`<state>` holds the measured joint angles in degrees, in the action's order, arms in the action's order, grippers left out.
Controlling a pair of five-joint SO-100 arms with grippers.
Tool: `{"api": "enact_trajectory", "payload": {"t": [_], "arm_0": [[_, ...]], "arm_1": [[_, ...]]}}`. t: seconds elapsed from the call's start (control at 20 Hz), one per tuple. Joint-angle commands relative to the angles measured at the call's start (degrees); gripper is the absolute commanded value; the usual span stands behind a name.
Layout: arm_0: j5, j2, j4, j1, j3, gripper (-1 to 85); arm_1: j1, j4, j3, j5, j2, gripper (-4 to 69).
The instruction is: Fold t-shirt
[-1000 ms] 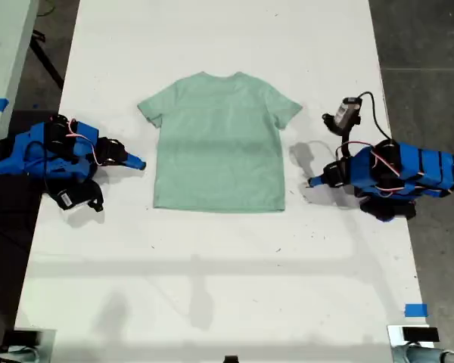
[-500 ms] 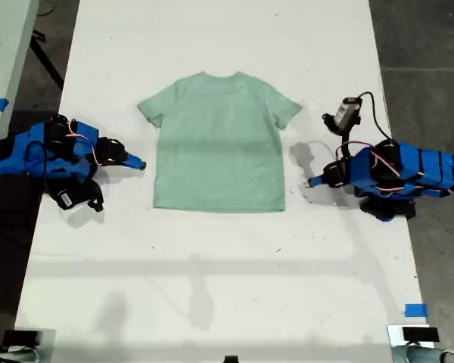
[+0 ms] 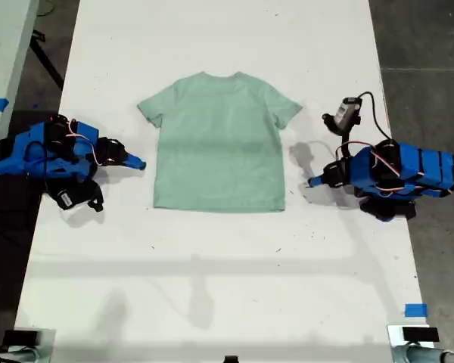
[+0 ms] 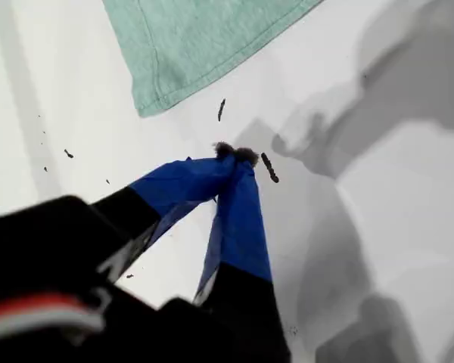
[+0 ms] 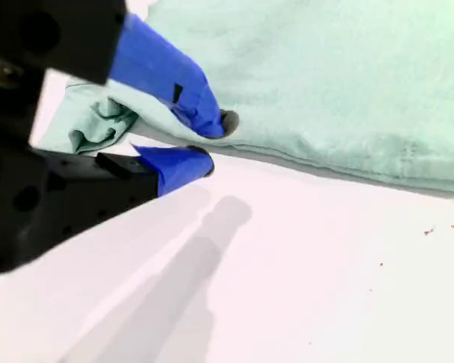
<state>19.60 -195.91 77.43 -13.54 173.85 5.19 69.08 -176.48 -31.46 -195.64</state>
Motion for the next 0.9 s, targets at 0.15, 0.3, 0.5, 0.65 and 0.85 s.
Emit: {"api": "enact_trajectory", "payload": {"t": [0.15, 0.3, 0.5, 0.65, 0.85], "arm_0": [[-0.18, -0.18, 0.18, 0.44, -0.44, 6.4], [-11.25, -0.18, 0.26, -8.17, -0.53, 7.2], [-33.93, -0.18, 1.85, 0.88, -0.53, 25.0], [-28.92, -0.26, 2.99, 6.06, -0.44, 25.1], [-29.71, -0.26, 3.16, 2.37, -0.70, 6.7]], "arm_1": [[0.62, 0.18, 0.79, -0.18, -0.35, -0.3], [0.62, 0.18, 0.79, -0.18, -0.35, -0.3], [-1.05, 0.18, 0.79, 30.32, -0.44, -0.2], [-1.05, 0.18, 0.79, 45.53, -0.44, 0.4], [0.26, 0.18, 0.79, 50.54, -0.44, 1.7]]}}
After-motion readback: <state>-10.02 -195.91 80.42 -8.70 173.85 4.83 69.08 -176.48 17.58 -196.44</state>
